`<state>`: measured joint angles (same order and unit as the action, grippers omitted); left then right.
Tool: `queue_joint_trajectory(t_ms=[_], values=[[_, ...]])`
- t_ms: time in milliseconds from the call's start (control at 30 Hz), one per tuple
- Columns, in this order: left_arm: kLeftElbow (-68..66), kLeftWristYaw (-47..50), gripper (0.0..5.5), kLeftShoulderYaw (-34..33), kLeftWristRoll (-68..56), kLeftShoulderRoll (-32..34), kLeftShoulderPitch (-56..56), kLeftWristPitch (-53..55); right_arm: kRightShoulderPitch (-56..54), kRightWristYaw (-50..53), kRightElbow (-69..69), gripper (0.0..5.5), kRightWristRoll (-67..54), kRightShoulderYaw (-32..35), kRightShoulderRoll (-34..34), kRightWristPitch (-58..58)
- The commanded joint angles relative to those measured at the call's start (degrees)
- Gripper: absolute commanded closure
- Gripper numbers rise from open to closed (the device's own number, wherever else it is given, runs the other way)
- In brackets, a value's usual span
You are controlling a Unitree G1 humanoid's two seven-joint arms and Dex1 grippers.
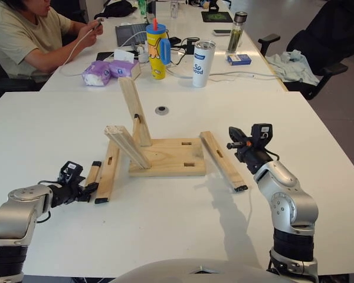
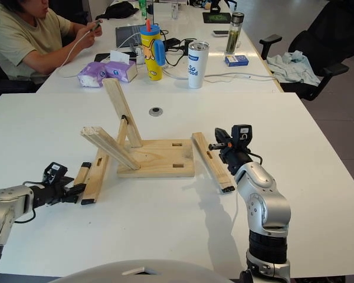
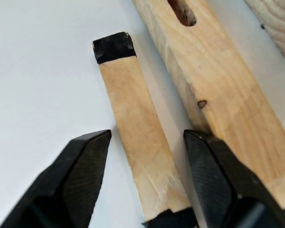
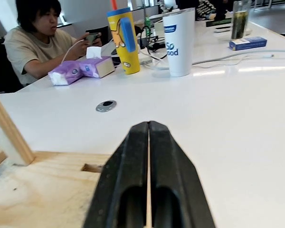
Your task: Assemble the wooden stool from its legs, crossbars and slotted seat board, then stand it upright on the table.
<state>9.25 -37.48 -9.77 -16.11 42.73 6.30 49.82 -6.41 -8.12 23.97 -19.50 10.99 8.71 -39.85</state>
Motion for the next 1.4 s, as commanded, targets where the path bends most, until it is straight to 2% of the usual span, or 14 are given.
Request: queue_joint_trajectory(t_ms=[33, 167, 300, 367, 567, 733, 867, 1000, 1100, 1267, 1400], values=[[-8.9, 3.1, 3.25, 2.9, 3.4, -1.6, 2.6, -0.4, -1.9, 1.4, -1.2, 5.5, -0.1, 1.4, 0.6, -0.3], [-16.6, 3.1, 3.69, 9.4, 10.0, 1.1, -0.2, -10.2, -2.3, 1.3, -2.3, 5.5, 2.6, 0.2, 1.3, 5.2], [-21.0, 2.8, 4.15, 9.6, 9.9, -0.4, -3.0, -14.7, -3.6, -0.6, -3.1, 5.5, -0.5, 1.0, 0.4, 5.7], [-22.3, 3.5, 4.15, 8.1, 9.2, -1.0, -4.8, -17.0, -4.7, -1.2, -3.6, 5.5, -1.9, 1.7, 0.5, 5.8], [-17.6, 9.2, 4.16, -0.7, 5.7, -2.7, -16.2, -25.3, -8.5, -5.8, -5.0, 4.56, -9.1, 3.3, 0.5, 6.1], [-11.1, 12.5, 4.16, -4.3, 3.1, -4.6, -26.3, -27.5, -11.4, -8.0, -5.3, 3.75, -15.2, 2.9, 0.5, 4.0], [-0.8, 13.3, 4.16, -1.5, 4.0, -6.0, -30.5, -30.3, -14.1, -8.1, -4.9, 3.17, -23.2, 3.9, -1.0, 0.3], [7.9, 11.4, 4.16, 6.5, 8.2, -7.4, -32.7, -35.4, -17.7, -6.6, -4.3, 2.37, -36.1, 5.6, -2.7, -4.9], [9.0, 9.4, 4.16, 10.8, 9.8, -8.6, -33.6, -38.5, -20.2, -4.8, -5.0, 1.9, -43.8, 6.0, -3.5, -7.2], [8.0, 6.8, 4.16, 14.0, 10.7, -10.0, -35.2, -40.8, -22.7, -1.5, -5.8, 1.86, -53.1, 5.3, -5.1, -8.1], [8.1, 5.5, 4.16, 14.4, 9.5, -11.3, -35.2, -40.9, -24.2, -0.3, -7.6, 1.86, -53.9, 3.6, -5.3, -7.3]])
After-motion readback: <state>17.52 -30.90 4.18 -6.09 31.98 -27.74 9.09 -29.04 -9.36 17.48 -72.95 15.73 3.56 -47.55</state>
